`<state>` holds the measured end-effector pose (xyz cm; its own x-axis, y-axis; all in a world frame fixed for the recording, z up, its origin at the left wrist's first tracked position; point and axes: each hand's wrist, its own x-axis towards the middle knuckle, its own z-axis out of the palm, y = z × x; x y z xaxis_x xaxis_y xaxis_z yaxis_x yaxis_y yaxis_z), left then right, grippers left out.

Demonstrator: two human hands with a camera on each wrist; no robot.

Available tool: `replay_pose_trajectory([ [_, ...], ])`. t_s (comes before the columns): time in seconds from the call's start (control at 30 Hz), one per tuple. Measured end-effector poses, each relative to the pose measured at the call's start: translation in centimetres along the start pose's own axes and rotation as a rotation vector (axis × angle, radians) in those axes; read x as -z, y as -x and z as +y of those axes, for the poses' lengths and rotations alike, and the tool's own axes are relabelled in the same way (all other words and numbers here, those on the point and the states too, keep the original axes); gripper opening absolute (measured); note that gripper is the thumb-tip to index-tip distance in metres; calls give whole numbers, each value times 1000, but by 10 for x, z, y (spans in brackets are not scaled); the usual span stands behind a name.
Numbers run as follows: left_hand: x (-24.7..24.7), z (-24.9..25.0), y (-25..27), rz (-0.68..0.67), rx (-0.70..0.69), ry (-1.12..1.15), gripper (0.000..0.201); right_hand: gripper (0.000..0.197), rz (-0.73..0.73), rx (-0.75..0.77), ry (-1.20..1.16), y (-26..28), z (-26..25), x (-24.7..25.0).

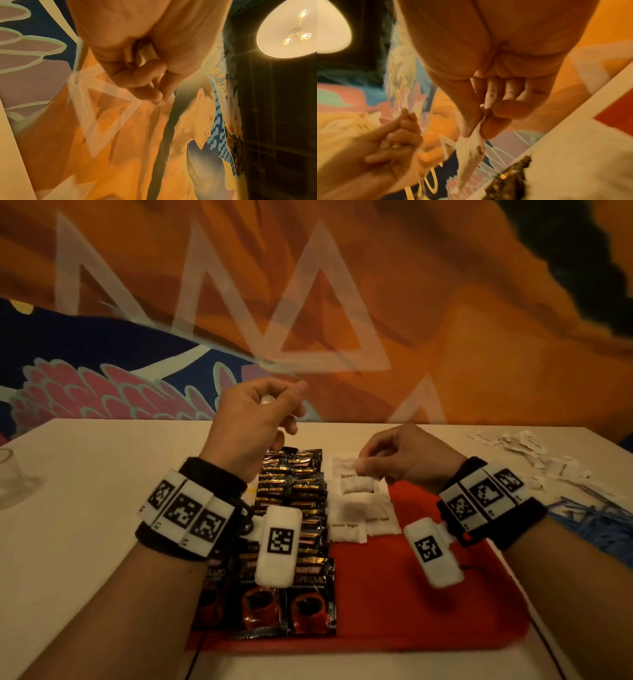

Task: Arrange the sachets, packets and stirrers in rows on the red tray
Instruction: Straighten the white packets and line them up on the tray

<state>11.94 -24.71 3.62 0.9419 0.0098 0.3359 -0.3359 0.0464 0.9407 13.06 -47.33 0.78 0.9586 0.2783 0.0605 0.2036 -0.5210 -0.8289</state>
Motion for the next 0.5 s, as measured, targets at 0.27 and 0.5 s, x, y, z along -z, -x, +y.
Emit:
replay_pose_trajectory([
  [0.27, -1, 5, 4, -33, -5, -15, 10, 13, -148, -219, 185, 14, 29, 2],
  [0.5, 0, 6, 4, -35, -18, -15, 11, 15, -160, -281, 408, 9, 36, -6],
])
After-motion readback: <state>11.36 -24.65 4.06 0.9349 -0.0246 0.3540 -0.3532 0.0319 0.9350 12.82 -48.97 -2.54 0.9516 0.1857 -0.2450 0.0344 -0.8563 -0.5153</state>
